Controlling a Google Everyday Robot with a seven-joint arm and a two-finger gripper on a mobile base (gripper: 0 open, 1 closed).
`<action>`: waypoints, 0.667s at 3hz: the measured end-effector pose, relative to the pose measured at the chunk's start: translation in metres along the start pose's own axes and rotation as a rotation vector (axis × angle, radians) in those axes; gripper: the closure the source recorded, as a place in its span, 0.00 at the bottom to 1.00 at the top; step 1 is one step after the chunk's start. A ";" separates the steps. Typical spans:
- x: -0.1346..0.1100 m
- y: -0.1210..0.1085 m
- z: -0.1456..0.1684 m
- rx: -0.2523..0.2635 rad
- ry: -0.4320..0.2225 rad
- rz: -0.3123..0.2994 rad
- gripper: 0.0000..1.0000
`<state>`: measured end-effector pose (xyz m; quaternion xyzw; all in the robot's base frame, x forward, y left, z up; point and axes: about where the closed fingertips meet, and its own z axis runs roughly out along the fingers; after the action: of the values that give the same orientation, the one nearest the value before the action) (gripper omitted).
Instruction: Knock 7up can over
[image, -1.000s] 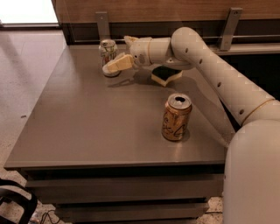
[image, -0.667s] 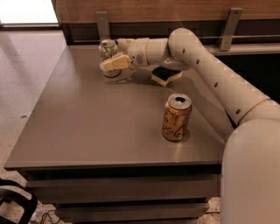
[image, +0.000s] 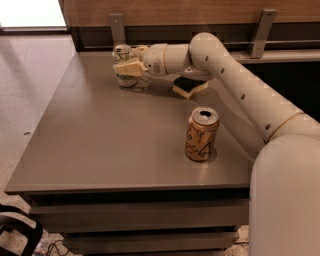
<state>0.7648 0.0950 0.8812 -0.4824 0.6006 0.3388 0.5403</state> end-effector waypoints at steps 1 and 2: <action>0.000 0.002 0.003 -0.005 -0.001 0.000 0.89; 0.000 0.003 0.005 -0.009 -0.001 0.001 1.00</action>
Offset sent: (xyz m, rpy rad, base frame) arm -0.0005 0.0026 -0.0005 0.0004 0.0009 0.0038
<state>0.7635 0.1010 0.8800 -0.4844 0.5989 0.3419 0.5383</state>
